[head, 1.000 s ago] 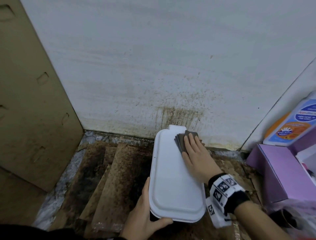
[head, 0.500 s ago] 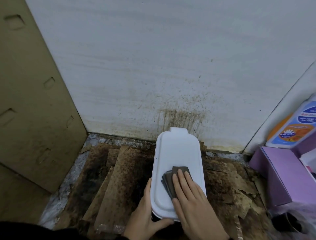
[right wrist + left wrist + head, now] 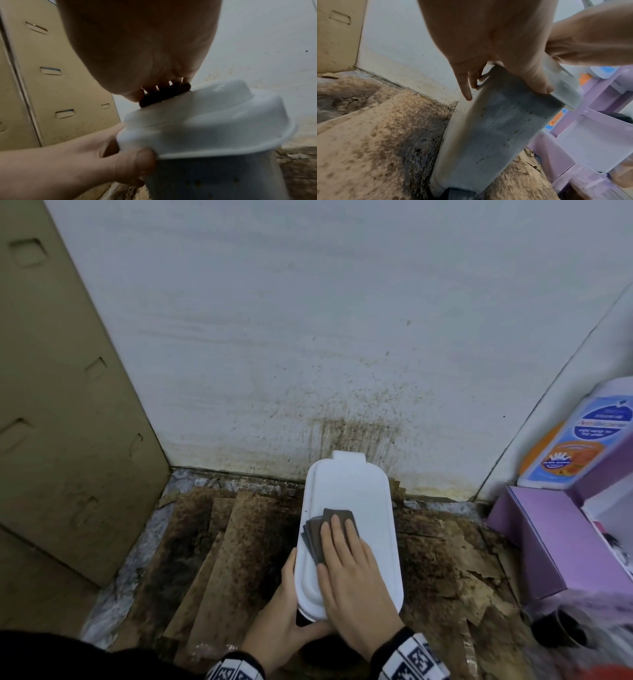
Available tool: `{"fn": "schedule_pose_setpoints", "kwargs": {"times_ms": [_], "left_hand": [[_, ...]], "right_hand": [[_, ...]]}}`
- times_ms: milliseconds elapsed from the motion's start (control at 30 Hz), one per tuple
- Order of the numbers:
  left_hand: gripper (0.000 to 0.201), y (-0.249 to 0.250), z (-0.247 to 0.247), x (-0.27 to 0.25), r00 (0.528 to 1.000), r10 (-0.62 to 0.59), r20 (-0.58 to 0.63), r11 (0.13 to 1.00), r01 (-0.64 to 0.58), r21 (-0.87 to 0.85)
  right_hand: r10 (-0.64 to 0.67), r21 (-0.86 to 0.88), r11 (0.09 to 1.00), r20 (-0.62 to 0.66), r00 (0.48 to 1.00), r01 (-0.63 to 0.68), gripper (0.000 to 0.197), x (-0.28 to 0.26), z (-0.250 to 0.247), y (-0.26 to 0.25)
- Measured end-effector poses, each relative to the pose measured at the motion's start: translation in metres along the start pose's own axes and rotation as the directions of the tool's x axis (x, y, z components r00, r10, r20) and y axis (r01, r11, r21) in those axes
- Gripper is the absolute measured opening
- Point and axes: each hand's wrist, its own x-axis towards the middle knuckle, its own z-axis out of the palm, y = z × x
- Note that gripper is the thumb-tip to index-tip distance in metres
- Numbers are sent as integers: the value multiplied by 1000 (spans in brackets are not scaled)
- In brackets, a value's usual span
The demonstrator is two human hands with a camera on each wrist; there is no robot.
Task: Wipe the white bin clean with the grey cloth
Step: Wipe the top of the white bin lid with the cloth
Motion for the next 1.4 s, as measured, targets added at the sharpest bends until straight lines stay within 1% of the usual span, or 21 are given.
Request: {"fn": "schedule_pose_setpoints", "kwargs": {"times_ms": [100,167,200,233,267,300,333,367,433,500,567,667,700,800,900,967,1033,1100,1200,1300,1400], "left_hand": [[116,2,-2,-1,1000,30,11,999,-30,41],[127,1,-7,-1,999,45,2,999,-45,23],[134,3,-10,-3,1000,12,-16,1000,-12,3],[136,9,-14,-4,998,-42,-42,999,41,-27],[133,18,-19,-5,993,-85,-84,995,79,-66],[124,28,-23,-5,984,-97,-149,992,83,-94],[111,40,-27,-4,971,-74,-229,995,55,-88],[95,52,-30,-3,950,-35,-311,999,25,-36],[68,72,-28,1,905,93,-414,983,-17,184],[54,89,-15,5,889,206,-409,923,-38,382],[47,99,8,9,896,244,-370,864,-28,502],[58,107,42,17,920,169,-355,753,112,649],[64,109,48,20,925,127,-359,726,159,669],[72,114,63,27,924,44,-381,704,242,668],[71,116,65,29,916,17,-401,698,276,661],[67,114,60,32,908,12,-419,710,288,643],[62,112,56,35,899,15,-437,725,291,624],[57,110,54,38,890,24,-455,744,288,603],[56,106,49,43,876,11,-481,777,295,555],[60,93,44,45,864,41,-501,809,266,525],[66,80,38,40,890,53,-453,853,195,483]], "right_hand": [[-45,73,996,0,999,45,60,-6,-1,-3],[-50,229,973,21,999,43,58,-6,-9,5],[-23,331,943,-6,1000,24,57,-6,-13,10],[35,443,897,-48,998,-10,56,-8,-19,15],[110,532,846,-85,990,-49,55,-10,-23,22],[181,573,815,-114,977,-84,55,-13,-25,30],[237,574,809,-130,963,-122,55,-16,-24,39],[275,565,809,-125,953,-160,56,-20,-21,48],[319,557,796,-54,946,-237,61,-26,-13,62],[317,580,766,31,948,-275,65,-32,-1,67],[279,602,756,58,958,-257,68,-36,12,69],[268,586,779,12,963,-224,79,-36,23,72],[278,604,764,11,960,-228,80,-35,23,73],[289,665,700,70,955,-261,71,-37,15,71],[260,668,697,103,960,-260,72,-38,22,74],[253,666,698,112,961,-262,75,-37,26,75],[290,729,621,128,948,-288,71,-37,21,72],[305,757,584,132,943,-295,67,-38,15,69],[294,752,591,135,946,-290,64,-39,19,71],[260,722,654,67,963,-227,59,-42,25,71],[291,771,573,125,949,-277,62,-40,19,69]]}}
